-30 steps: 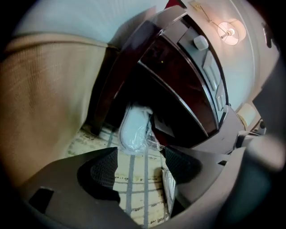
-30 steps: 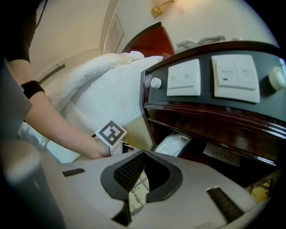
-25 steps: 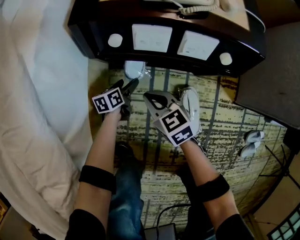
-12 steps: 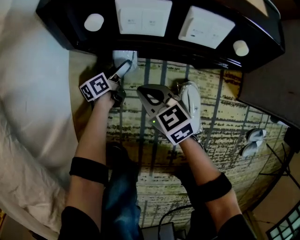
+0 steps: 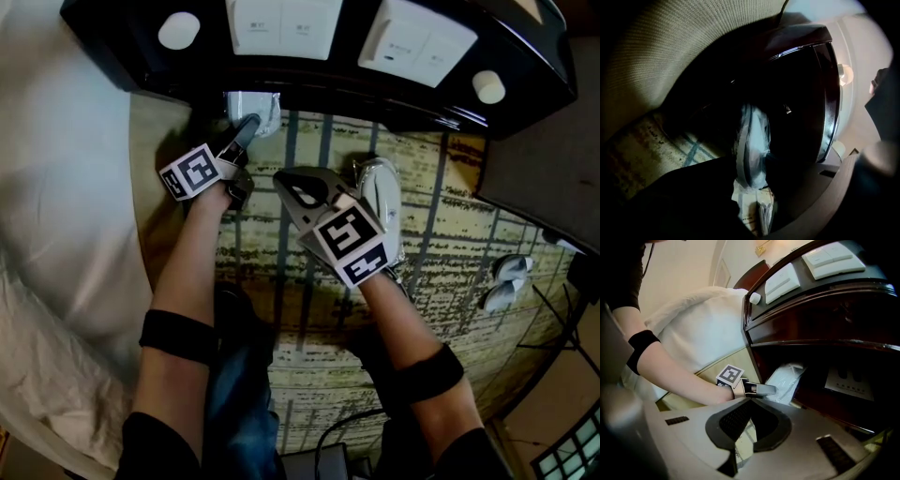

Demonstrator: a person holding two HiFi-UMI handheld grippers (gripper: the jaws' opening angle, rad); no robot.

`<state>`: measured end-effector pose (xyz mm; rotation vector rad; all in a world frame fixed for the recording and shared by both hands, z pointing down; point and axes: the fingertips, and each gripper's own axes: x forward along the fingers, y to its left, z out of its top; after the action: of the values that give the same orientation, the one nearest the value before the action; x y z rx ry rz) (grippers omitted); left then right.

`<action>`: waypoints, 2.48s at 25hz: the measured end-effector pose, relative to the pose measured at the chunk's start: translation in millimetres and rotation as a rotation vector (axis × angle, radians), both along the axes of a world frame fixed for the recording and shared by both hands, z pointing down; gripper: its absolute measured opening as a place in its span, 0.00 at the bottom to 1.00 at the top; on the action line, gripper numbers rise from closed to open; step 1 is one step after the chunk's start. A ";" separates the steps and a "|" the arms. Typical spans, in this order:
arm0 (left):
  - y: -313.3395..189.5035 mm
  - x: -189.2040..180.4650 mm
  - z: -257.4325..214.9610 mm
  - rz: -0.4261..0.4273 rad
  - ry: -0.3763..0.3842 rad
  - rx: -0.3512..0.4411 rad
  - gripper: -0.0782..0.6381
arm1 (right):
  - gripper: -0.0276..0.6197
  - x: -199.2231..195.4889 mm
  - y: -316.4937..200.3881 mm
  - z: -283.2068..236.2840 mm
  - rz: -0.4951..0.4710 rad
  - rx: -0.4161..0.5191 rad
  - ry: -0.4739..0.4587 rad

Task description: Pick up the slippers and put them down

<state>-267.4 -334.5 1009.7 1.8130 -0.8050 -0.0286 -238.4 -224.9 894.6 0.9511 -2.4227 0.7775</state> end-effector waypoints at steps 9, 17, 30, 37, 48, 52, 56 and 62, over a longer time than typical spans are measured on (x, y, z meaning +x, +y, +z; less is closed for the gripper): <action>22.3 -1.3 -18.7 0.006 0.068 0.066 0.27 | 0.04 4.7 11.6 -0.3 -0.002 -0.011 -0.006; 87.9 -7.7 -45.1 0.027 0.084 0.033 0.26 | 0.04 10.8 43.2 -26.3 -0.023 -0.039 0.001; 234.3 13.1 -82.9 -0.027 0.128 -0.085 0.26 | 0.04 52.7 105.8 -74.2 -0.017 -0.077 0.019; 277.7 26.5 -50.5 -0.021 0.152 -0.135 0.26 | 0.04 74.1 120.1 -53.0 0.022 -0.095 0.020; 308.0 24.4 21.8 -0.039 0.139 -0.216 0.26 | 0.04 79.0 137.9 -4.9 0.007 -0.117 0.039; 310.7 24.1 26.9 -0.053 0.141 -0.251 0.26 | 0.04 82.3 135.5 -3.7 0.007 -0.116 0.041; 319.1 18.7 38.2 -0.045 0.041 -0.293 0.28 | 0.04 83.1 136.9 -9.7 0.009 -0.109 0.047; 327.2 18.4 55.2 -0.058 -0.042 -0.393 0.34 | 0.04 87.8 131.8 -14.7 0.014 -0.098 0.050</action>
<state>-249.1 -7.4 1064.9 1.4228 -0.8285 0.1229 -150.6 -93.0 879.9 0.9393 -2.3153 0.8592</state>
